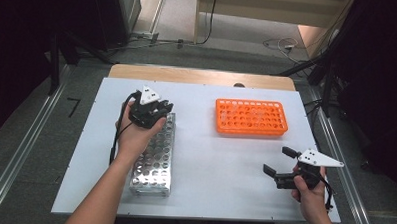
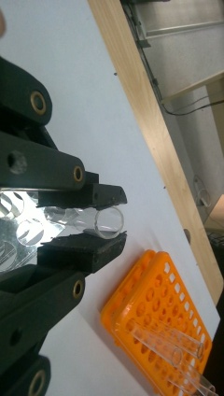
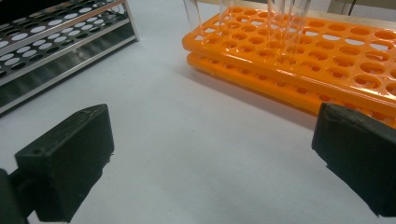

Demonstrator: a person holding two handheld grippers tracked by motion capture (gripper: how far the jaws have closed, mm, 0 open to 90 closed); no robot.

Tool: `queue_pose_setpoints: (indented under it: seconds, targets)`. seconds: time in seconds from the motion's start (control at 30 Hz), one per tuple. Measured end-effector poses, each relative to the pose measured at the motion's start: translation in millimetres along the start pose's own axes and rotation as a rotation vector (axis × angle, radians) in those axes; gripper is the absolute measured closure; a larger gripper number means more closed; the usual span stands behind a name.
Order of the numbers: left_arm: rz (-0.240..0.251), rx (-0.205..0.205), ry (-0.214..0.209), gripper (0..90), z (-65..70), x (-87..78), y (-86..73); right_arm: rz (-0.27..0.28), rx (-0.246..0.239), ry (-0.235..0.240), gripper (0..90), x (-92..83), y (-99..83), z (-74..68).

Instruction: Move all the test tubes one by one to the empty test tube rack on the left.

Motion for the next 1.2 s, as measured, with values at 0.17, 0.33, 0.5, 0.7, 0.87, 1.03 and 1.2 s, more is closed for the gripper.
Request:
queue_pose_setpoints:
  seconds: [0.17, 0.33, 0.5, 0.7, 0.87, 1.03, 1.2]
  targets:
    - [-0.029, -0.006, -0.006, 75.0, -0.7, 6.2, -2.3, 0.000, 0.000, 0.000, 0.0, 0.0, 0.0, 0.2]
    - [-0.051, -0.020, -0.019, 75.0, -3.1, 11.2, -4.4, 0.000, 0.000, 0.000, 0.0, 0.3, 0.0, 0.4]
    - [-0.080, -0.025, -0.026, 75.0, -3.7, 16.8, -6.9, 0.000, 0.003, 0.001, 0.0, 0.4, -0.1, 0.5]
    - [-0.111, -0.027, -0.032, 75.0, -4.4, 22.5, -9.7, -0.002, 0.003, -0.001, 0.0, 0.4, -0.2, 0.5]
    - [-0.125, -0.038, -0.036, 74.8, -5.1, 24.7, -11.3, -0.003, 0.003, 0.000, 0.0, 0.3, -0.2, 0.7]
    - [-0.134, -0.054, -0.037, 74.5, -5.5, 25.8, -12.3, -0.005, -0.001, -0.001, 0.0, 0.9, -0.4, 1.2]
    - [-0.134, -0.083, -0.070, 71.7, -6.8, 24.2, -12.1, -0.006, 0.001, 0.000, 0.0, 1.1, -0.3, 1.3]
Point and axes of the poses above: each handheld gripper's, and its own axes: x roughly forward along the jaws, y roughly out of its top, z roughly to its right, the point moved 2 cm from there along x, roughly forward along the jaws
